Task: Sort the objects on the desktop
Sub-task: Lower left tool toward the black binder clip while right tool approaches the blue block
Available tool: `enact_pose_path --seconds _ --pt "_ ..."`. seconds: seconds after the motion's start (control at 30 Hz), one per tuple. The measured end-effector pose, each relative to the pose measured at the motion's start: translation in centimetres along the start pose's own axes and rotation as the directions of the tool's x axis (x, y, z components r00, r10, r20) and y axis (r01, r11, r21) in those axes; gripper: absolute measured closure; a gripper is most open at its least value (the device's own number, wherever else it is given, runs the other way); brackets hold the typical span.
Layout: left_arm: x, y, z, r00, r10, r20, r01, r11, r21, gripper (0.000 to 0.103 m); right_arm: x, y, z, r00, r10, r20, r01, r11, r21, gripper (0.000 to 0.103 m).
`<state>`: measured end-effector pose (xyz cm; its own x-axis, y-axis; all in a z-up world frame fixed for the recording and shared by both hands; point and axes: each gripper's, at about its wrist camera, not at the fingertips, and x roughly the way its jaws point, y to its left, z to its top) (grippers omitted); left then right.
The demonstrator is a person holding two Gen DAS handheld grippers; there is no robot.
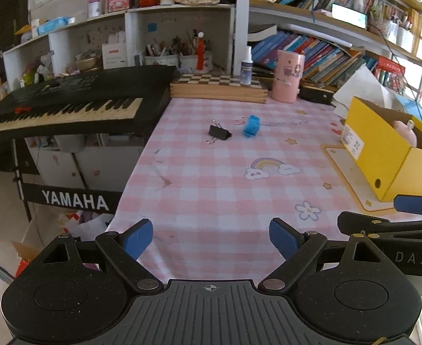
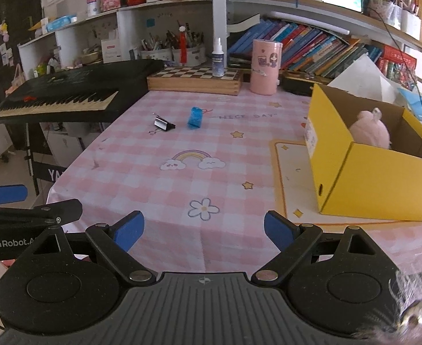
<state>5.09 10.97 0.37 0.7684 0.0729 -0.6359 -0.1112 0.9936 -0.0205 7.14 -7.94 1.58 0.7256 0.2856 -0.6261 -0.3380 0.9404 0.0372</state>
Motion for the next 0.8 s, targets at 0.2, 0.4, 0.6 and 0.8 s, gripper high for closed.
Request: enact_pose_path --seconds 0.2,0.4,0.6,0.8 --pt "2.4 0.1 1.0 1.0 0.008 -0.03 -0.008 1.0 -0.003 0.013 2.7 -0.3 1.1 1.0 0.012 -0.027 -0.012 1.0 0.001 0.013" --pt "4.8 0.0 2.3 0.999 0.0 -0.05 0.0 1.0 -0.002 0.013 5.4 -1.2 2.8 0.999 0.006 -0.047 -0.006 1.0 0.008 0.013" --pt "6.8 -0.1 4.2 0.999 -0.013 -0.051 0.013 1.0 -0.006 0.013 8.2 -2.1 4.9 0.998 0.003 -0.056 -0.003 1.0 0.006 0.013" --pt "9.2 0.0 6.4 0.999 -0.007 -0.043 0.006 1.0 -0.023 0.013 11.0 -3.2 7.5 0.999 0.004 -0.052 -0.003 1.0 0.015 0.015"
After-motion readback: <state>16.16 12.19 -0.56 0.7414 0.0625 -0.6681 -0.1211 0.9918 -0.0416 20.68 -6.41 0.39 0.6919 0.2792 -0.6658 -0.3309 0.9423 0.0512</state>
